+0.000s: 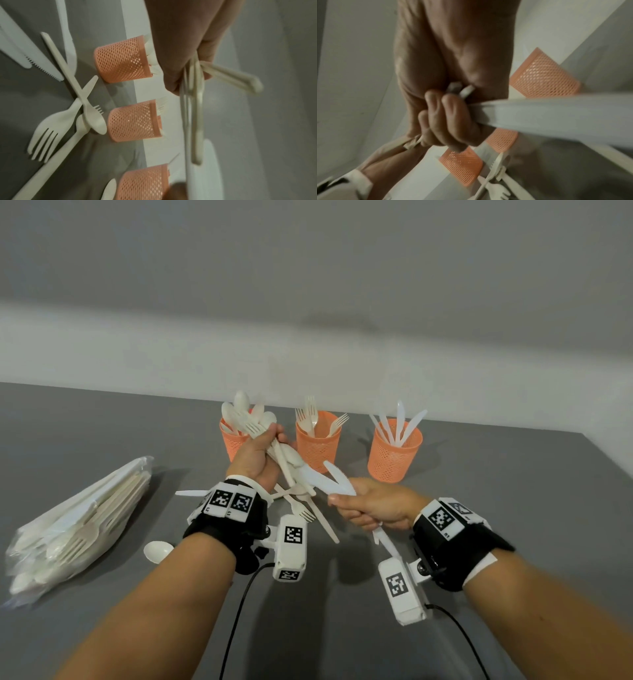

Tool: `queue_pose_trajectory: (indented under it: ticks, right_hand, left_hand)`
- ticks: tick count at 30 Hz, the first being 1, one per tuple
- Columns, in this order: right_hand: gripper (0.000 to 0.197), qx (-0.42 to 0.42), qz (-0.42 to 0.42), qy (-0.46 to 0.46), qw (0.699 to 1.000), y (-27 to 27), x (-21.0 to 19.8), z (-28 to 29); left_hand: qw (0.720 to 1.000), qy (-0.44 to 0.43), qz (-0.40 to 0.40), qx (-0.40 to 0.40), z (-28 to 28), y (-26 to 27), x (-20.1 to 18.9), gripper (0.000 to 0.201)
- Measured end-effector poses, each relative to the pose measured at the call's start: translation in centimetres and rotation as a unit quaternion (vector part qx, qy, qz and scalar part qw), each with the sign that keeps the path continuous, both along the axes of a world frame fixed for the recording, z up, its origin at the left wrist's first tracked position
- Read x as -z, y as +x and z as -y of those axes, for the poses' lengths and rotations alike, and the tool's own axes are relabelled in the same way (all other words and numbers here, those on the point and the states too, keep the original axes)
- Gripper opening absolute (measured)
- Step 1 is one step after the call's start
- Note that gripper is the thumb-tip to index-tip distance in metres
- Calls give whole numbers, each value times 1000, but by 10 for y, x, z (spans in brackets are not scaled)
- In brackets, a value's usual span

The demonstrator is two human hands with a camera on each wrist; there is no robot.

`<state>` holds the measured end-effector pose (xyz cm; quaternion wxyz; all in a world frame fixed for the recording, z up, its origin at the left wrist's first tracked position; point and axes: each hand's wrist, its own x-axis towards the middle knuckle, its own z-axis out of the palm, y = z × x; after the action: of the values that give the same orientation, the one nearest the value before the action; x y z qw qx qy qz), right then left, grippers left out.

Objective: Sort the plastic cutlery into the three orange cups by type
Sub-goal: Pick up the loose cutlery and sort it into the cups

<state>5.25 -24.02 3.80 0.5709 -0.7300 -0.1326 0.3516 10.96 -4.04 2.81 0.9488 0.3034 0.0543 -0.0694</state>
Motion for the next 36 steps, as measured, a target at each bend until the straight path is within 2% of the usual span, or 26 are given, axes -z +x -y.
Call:
queue_pose_trajectory:
  ticks: [3, 6, 8, 10, 13, 15, 18, 20, 21, 23, 24, 26, 28, 30, 31, 33, 34, 35, 36]
  right_hand:
    - [23, -18, -24, -30, 999, 4, 4, 22]
    - [18, -18, -39, -36, 998, 8, 7, 43]
    - [16, 23, -13, -10, 1000, 16, 1, 54]
    - [17, 100, 46, 37, 993, 28, -11, 59]
    - [10, 245, 131, 118, 953, 54, -40, 60]
    - [7, 307, 231, 109, 917, 72, -54, 60]
    - [11, 385, 353, 75, 850, 98, -61, 62]
    - [14, 431, 375, 71, 818, 109, -51, 65]
    - [12, 445, 371, 61, 813, 112, -44, 66]
    - [5, 447, 336, 34, 828, 122, -25, 69]
    - [8, 441, 314, 18, 841, 125, -15, 70]
    - [22, 431, 285, -19, 856, 130, -1, 72]
    - [35, 425, 282, -39, 859, 132, 2, 73]
    - [47, 429, 319, -65, 843, 132, -1, 72]
    - [50, 433, 362, -83, 822, 130, -6, 70]
    - [45, 430, 460, -95, 771, 123, -19, 61]
    - [37, 415, 494, -85, 759, 117, -25, 53]
    - [26, 384, 509, -65, 768, 108, -30, 42]
    - [16, 334, 506, -43, 794, 100, -32, 30]
  left_hand:
    - [999, -36, -19, -14, -4, 8, 0, 20]
    - [999, -26, -21, -31, -8, 13, 4, 19]
    - [999, 0, -34, -19, -4, 13, 7, 20]
    - [998, 33, -46, 16, 6, 9, 11, 23]
    - [989, 95, -49, 105, 22, 0, 16, 34]
    - [980, 118, -34, 158, 30, -4, 19, 36]
    - [977, 98, 6, 188, 35, -6, 21, 11]
    - [976, 99, 19, 195, 40, -9, 19, 8]
    - [974, 104, 23, 197, 43, -11, 18, 8]
    - [973, 116, 35, 197, 46, -13, 17, 10]
    - [972, 121, 38, 196, 47, -13, 16, 11]
    - [973, 126, 36, 188, 46, -11, 16, 12]
    - [975, 125, 35, 180, 46, -8, 16, 15]
    - [977, 124, 36, 169, 46, -6, 16, 13]
    - [979, 124, 35, 161, 47, -5, 17, 12]
    - [982, 127, 33, 136, 49, -2, 16, 14]
    - [983, 129, 31, 123, 51, -1, 16, 14]
    - [985, 129, 30, 111, 53, 1, 15, 14]
    - [987, 127, 29, 96, 54, 2, 15, 13]
